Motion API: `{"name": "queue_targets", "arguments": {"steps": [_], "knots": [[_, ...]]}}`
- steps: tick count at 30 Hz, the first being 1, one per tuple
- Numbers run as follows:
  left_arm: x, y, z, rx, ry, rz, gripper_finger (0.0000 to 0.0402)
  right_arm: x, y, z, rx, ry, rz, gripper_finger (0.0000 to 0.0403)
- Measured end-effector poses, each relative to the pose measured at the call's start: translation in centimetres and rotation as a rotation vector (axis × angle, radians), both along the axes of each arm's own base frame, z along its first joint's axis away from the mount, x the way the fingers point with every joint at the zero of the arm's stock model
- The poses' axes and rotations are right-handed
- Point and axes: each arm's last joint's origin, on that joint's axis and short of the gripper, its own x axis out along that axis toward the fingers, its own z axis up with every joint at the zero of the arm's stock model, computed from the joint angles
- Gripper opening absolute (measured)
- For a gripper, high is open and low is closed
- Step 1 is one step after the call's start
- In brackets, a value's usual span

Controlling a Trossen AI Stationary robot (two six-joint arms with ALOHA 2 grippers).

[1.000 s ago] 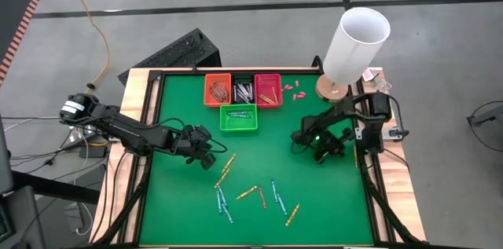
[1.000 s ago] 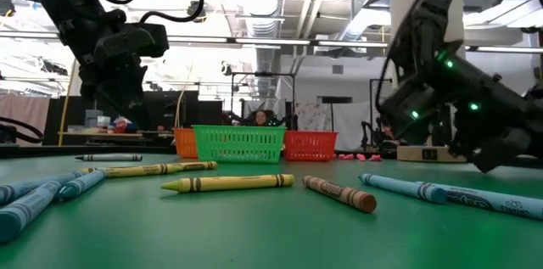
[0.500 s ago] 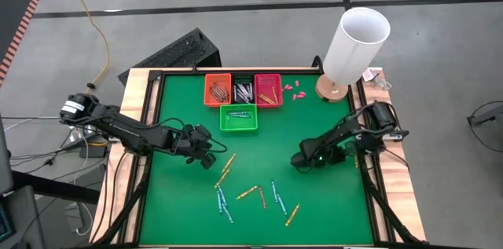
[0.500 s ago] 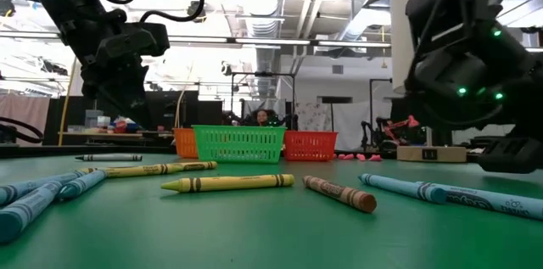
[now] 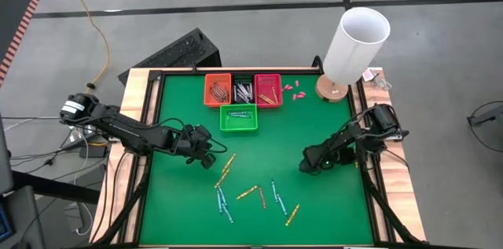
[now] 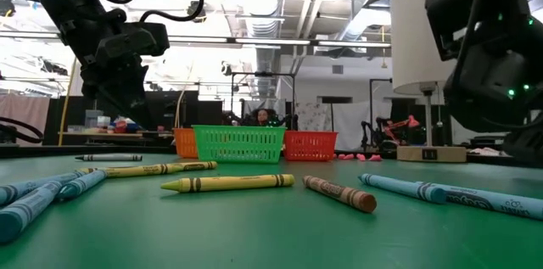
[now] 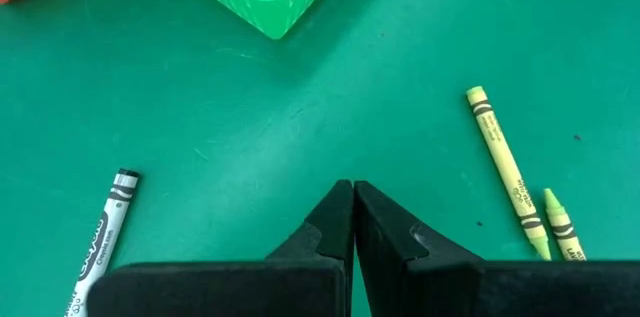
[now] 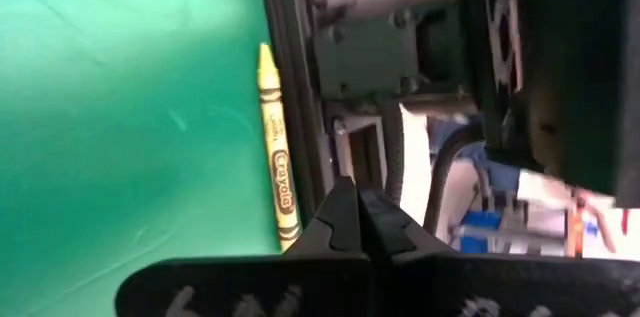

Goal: Sort crayons
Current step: Put a black crayon in the black basket

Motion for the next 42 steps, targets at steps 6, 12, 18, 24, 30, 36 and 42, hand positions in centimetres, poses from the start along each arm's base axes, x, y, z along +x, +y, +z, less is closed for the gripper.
{"name": "queue_targets", "arguments": {"steps": [6, 12, 18, 24, 30, 36, 42], "knots": [[0.0, 0.0, 0.0, 0.000, 0.000, 0.000, 0.0000, -1.0, -0.1, -2.0, -0.039, -0.091, -0.092, 0.0000], [0.0, 0.0, 0.0, 0.005, 0.004, -0.009, 0.0000, -1.6, 0.4, -2.2, -0.121, -0.096, -0.094, 0.0000], [0.0, 0.0, 0.0, 0.009, 0.005, -0.013, 0.0000, -1.8, 0.7, -2.2, -0.127, -0.091, -0.074, 0.0000], [0.0, 0.0, 0.0, 0.004, 0.006, -0.016, 0.0000, -2.0, 0.8, -3.3, -0.075, -0.159, -0.043, 0.0000], [0.0, -0.1, 0.0, -0.018, 0.011, -0.031, 0.0000, -1.4, 1.0, -3.2, -0.103, -0.223, 0.004, 0.0000], [0.0, -0.1, 0.0, -0.020, 0.008, -0.031, 0.0000, 1.5, 1.9, 0.4, -0.136, -0.366, 0.160, 0.0000], [0.2, -0.1, 0.1, -0.020, -0.013, -0.029, 0.0000, 1.3, 1.3, 2.6, -0.191, -0.242, 0.186, 0.0000]]}}
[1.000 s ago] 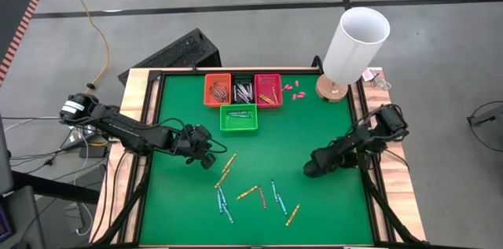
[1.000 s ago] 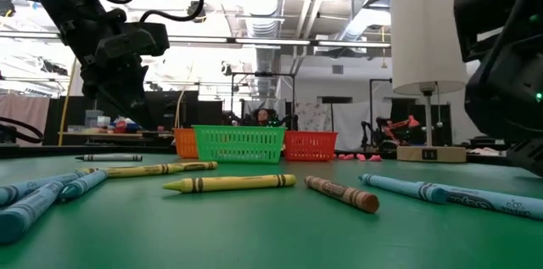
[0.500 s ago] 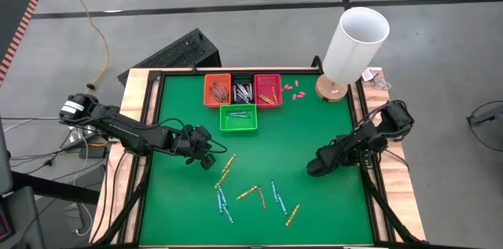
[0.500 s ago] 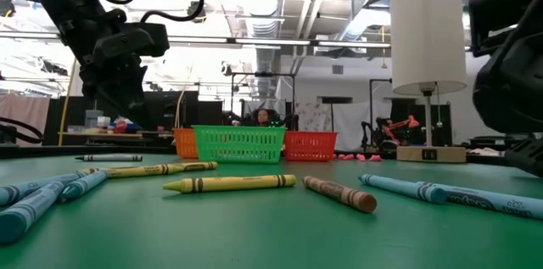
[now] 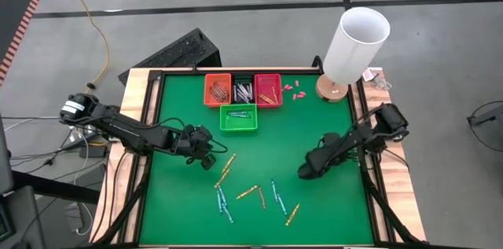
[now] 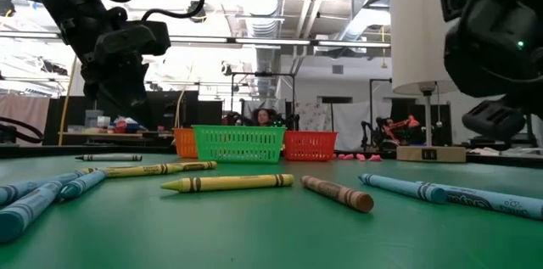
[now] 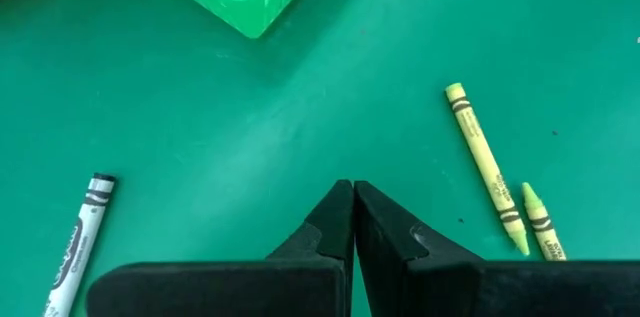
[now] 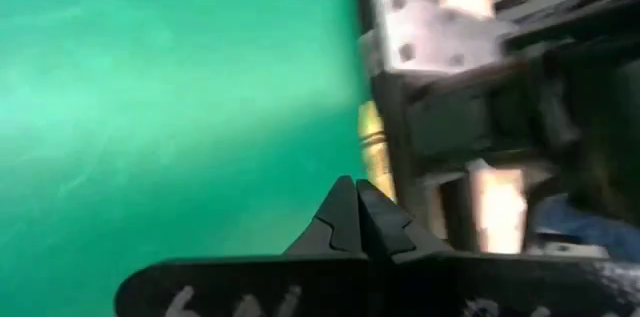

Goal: Sort crayons
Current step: Put a black crayon in the black basket

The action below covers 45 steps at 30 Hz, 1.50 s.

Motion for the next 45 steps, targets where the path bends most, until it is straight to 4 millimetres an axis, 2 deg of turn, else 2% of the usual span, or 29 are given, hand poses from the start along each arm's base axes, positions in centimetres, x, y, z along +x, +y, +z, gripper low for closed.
{"name": "queue_targets", "arguments": {"steps": [5, 13, 18, 22, 26, 33, 39, 45], "knots": [[0.0, 0.0, 0.0, 0.010, -0.008, 0.008, 0.0000, 0.0, -2.0, 0.0, 0.043, 0.100, 0.012, 0.0000], [0.0, 0.0, 0.0, 0.011, -0.009, 0.008, 0.0000, 0.5, -6.9, 0.2, 0.394, 0.300, 0.194, 0.0000], [0.0, 0.0, 0.1, 0.020, -0.008, 0.006, 0.0000, 0.4, -10.0, 0.2, 0.596, 0.331, 0.245, 0.0000], [0.0, 0.1, 0.1, 0.032, -0.007, 0.003, 0.0000, 0.2, -11.8, 0.1, 0.675, 0.312, 0.230, 0.0000], [0.0, 0.1, 0.1, 0.033, -0.007, 0.003, 0.0000, -0.3, -12.4, -0.7, 0.772, 0.257, 0.196, 0.0000], [0.0, 0.1, 0.1, 0.050, 0.000, -0.016, 0.0000, -2.3, -11.9, -2.9, 0.876, 0.238, 0.199, 0.0000], [0.0, 0.1, 0.1, 0.044, -0.003, -0.010, 0.0000, -2.0, -11.9, -3.4, 0.894, 0.187, 0.205, 0.0000], [0.2, 0.0, 0.1, 0.034, -0.019, -0.004, 0.0000, -2.2, -12.0, -3.5, 0.875, 0.157, 0.092, 0.0000]]}}
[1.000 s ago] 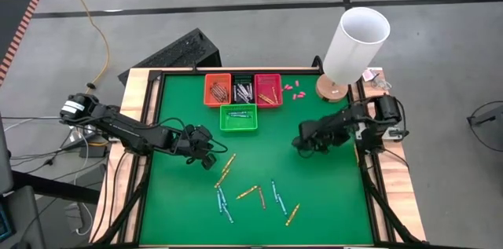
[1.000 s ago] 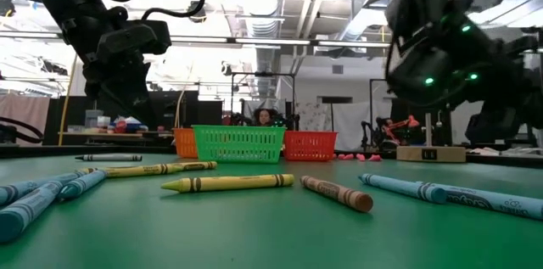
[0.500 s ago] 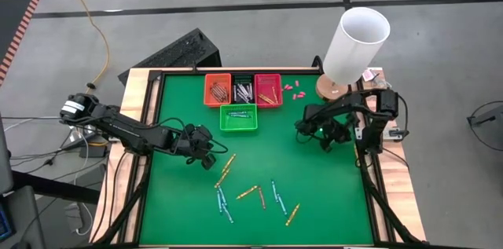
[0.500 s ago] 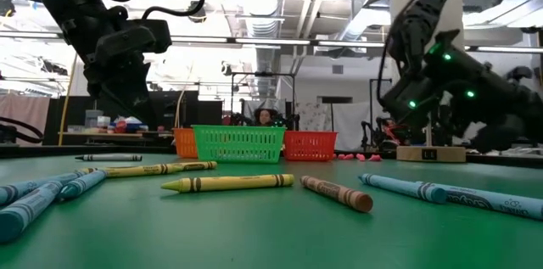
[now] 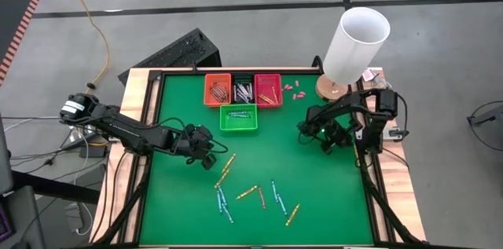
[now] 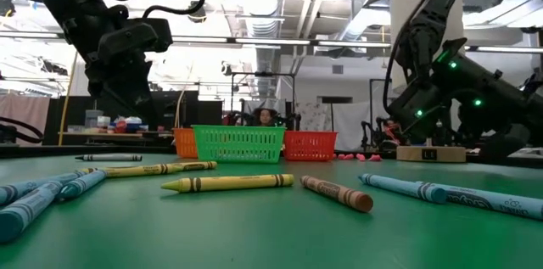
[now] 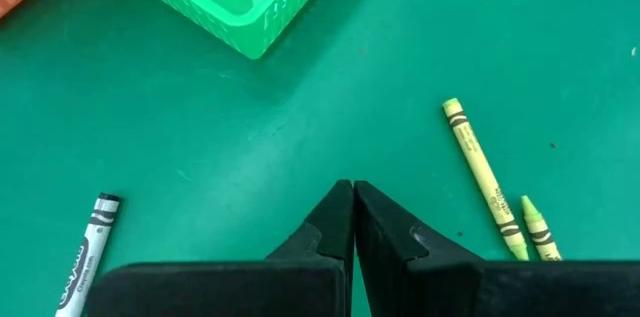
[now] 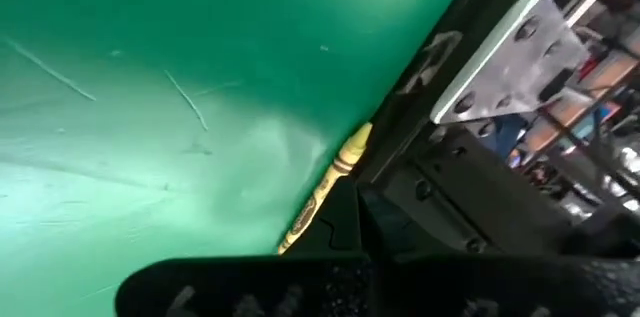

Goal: Sort crayons
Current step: Put a black crayon in the black basket

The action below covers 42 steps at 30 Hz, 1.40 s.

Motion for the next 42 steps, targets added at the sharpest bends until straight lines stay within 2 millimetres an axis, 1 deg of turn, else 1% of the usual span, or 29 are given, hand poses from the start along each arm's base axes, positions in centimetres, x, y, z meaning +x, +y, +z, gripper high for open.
{"name": "queue_targets", "arguments": {"steps": [5, 7, 10, 13, 17, 21, 23, 25, 28, 30, 32, 34, 36, 40, 42], "knots": [[0.0, 0.0, 0.0, -0.007, -0.003, 0.006, 0.0000, -0.1, 0.1, -0.1, -0.009, 0.009, -0.042, 0.0000], [0.0, 0.0, 0.0, -0.006, -0.003, 0.006, 0.0000, -0.3, -0.1, -0.3, -0.039, 0.011, -0.054, 0.0000], [0.0, 0.0, 0.0, -0.007, -0.003, 0.006, 0.0000, -0.2, -0.4, -0.3, -0.161, 0.032, -0.102, 0.0000], [0.0, 0.0, 0.0, -0.002, -0.001, 0.000, 0.0000, 0.2, 0.2, -0.3, -0.234, 0.021, -0.092, 0.0000], [0.0, 0.0, 0.0, 0.012, 0.000, -0.003, 0.0000, 0.1, 1.0, -0.2, -0.419, 0.061, -0.072, 0.0000], [0.0, 0.0, 0.0, 0.018, -0.004, 0.002, 0.0000, 0.3, 1.6, -0.2, -0.521, 0.050, -0.077, 0.0000], [0.0, 0.0, 0.0, 0.021, -0.005, 0.004, 0.0000, 0.3, 1.6, -0.2, -0.537, 0.049, -0.092, 0.0000], [0.0, 0.0, 0.0, 0.022, -0.006, 0.002, 0.0000, 0.3, 1.5, -0.3, -0.528, 0.055, -0.081, 0.0000], [0.0, 0.0, 0.1, 0.023, -0.005, 0.001, 0.0000, 0.3, 1.5, -0.4, -0.466, 0.055, -0.055, 0.0000], [0.0, 0.0, 0.1, 0.027, -0.005, -0.003, 0.0000, 0.5, 1.8, -0.3, -0.379, 0.038, -0.012, 0.0000], [0.1, 0.0, 0.1, 0.032, -0.007, -0.009, 0.0000, 0.9, 2.2, -0.1, -0.248, 0.019, -0.002, 0.0000], [0.1, 0.0, 0.1, 0.033, -0.011, -0.008, 0.0000, 1.2, 2.4, 0.4, -0.128, 0.018, -0.015, 0.0000], [0.2, 0.0, 0.2, 0.032, -0.021, -0.007, 0.0000, 1.4, 2.3, 1.3, -0.065, 0.053, -0.008, 0.0000], [0.3, 0.0, 0.2, 0.038, -0.031, -0.014, 0.0000, 2.0, 1.5, 3.1, 0.004, 0.096, 0.092, 0.0000], [0.3, 0.0, 0.3, 0.040, -0.036, -0.018, 0.0000, 2.5, 0.7, 3.2, 0.076, 0.032, 0.162, 0.0000]]}}
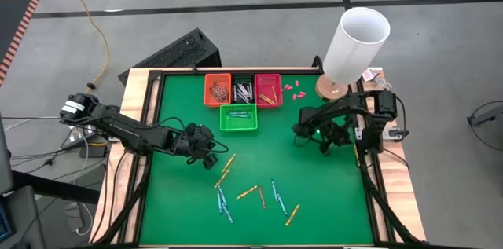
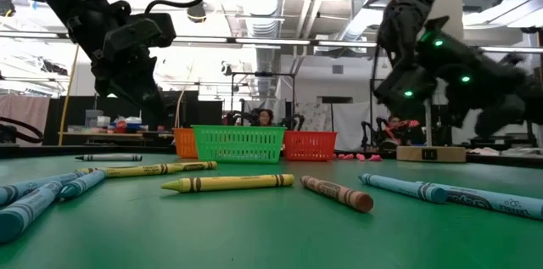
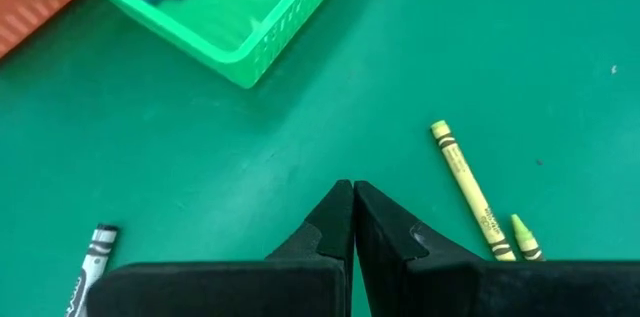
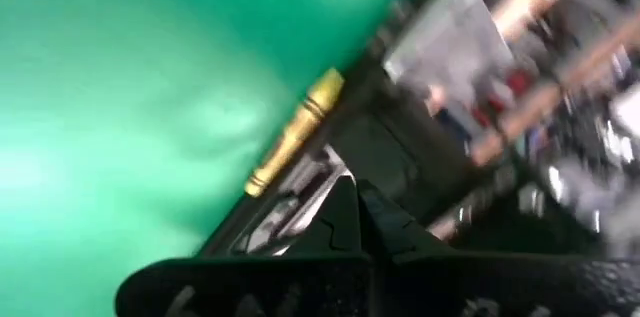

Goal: Sort crayons
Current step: Put a black crayon in the black basket

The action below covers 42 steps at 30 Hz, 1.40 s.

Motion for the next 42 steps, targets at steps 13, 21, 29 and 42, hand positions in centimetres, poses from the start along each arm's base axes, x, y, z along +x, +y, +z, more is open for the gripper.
{"name": "queue_targets", "arguments": {"steps": [13, 21, 29, 42], "knots": [[0.0, 0.0, 0.1, 0.025, -0.006, 0.000, 0.0000, 1.5, -5.5, -3.1, 0.208, 0.120, 0.381, 0.0000], [0.1, 0.0, 0.1, 0.030, -0.004, -0.004, 0.0000, 0.1, -4.5, -5.7, 0.336, 0.225, 0.401, 0.0000], [0.1, 0.0, 0.1, 0.029, -0.005, -0.005, 0.0000, -0.4, -1.4, -6.0, 0.457, 0.095, 0.474, 0.0000], [0.1, -0.1, 0.0, 0.000, -0.001, -0.021, 0.0000, 1.0, 0.2, -4.4, 0.475, -0.257, 0.567, 0.0000]]}}
